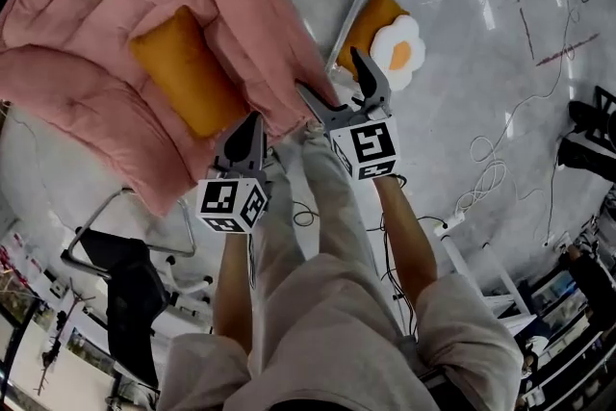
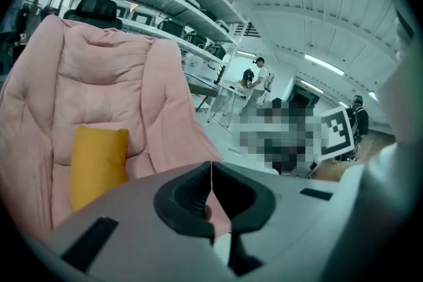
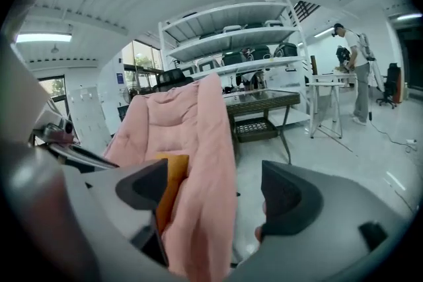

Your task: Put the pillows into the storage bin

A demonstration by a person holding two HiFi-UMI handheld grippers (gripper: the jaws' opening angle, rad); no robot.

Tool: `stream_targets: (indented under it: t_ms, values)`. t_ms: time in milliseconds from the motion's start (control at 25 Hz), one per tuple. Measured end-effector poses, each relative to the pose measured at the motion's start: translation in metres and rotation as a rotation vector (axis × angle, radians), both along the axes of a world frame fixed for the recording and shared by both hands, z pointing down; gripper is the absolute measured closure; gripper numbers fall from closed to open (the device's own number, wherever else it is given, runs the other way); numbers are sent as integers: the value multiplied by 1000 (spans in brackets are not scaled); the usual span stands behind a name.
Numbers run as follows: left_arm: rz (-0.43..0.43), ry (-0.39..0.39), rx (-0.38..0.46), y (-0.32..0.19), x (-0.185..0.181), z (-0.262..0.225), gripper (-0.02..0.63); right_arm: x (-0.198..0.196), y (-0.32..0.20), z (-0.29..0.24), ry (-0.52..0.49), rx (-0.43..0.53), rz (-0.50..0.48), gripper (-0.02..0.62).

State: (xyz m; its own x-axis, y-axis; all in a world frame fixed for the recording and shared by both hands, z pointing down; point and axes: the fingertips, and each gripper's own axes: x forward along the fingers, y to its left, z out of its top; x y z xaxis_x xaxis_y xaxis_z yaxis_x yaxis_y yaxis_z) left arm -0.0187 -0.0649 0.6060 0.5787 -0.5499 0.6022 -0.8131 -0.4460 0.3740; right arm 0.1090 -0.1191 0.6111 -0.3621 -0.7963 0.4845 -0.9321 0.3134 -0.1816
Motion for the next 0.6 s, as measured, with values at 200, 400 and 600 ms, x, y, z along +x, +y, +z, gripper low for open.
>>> stream_targets:
  t_ms: [200, 400, 600]
  values:
    - [-98, -7, 2, -1, -67, 1, 594, -93, -8, 11, -28, -22, -133, 154]
    - [-202, -19, -7, 8, -140, 7, 594, -181, -4, 42, -57, -93, -257, 143]
    - [-274, -24, -24, 19, -194, 16, 594, -244, 2, 102, -63, -215, -344, 105]
